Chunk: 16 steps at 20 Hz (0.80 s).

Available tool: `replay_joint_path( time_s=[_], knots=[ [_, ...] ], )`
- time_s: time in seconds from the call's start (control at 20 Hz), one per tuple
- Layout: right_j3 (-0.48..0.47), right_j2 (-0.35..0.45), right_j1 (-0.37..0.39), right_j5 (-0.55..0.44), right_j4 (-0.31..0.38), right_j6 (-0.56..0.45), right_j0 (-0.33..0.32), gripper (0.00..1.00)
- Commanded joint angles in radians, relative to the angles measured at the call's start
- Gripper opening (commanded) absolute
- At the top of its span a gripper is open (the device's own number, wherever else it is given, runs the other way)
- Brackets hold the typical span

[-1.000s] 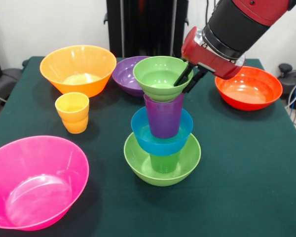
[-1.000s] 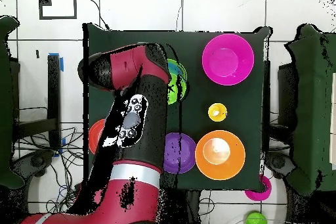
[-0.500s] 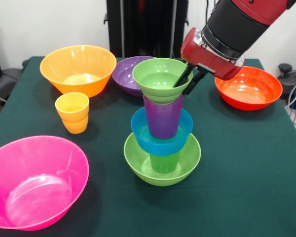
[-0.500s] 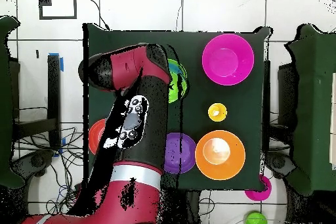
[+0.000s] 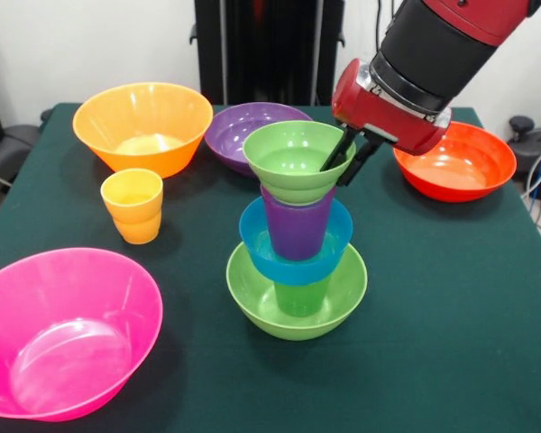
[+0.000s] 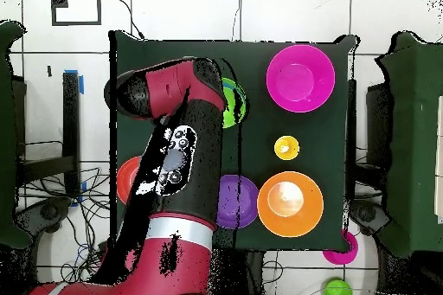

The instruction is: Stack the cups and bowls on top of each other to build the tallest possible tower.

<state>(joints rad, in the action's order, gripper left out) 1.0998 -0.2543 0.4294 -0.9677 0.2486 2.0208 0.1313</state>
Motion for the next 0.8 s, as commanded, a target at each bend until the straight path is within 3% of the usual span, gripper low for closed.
replay_joint_path(
  time_s=[0.05,0.6,0.65,0.8],
  knots=[
    [0.076,0.100,-0.023,0.048,0.049,-0.073,-0.012,0.00],
    [0.085,0.088,-0.036,0.029,0.058,-0.072,-0.011,0.00],
    [0.083,0.088,-0.037,0.034,0.060,-0.073,-0.011,1.00],
    [0.080,0.087,-0.037,0.032,0.065,-0.082,-0.011,1.00]
  ],
)
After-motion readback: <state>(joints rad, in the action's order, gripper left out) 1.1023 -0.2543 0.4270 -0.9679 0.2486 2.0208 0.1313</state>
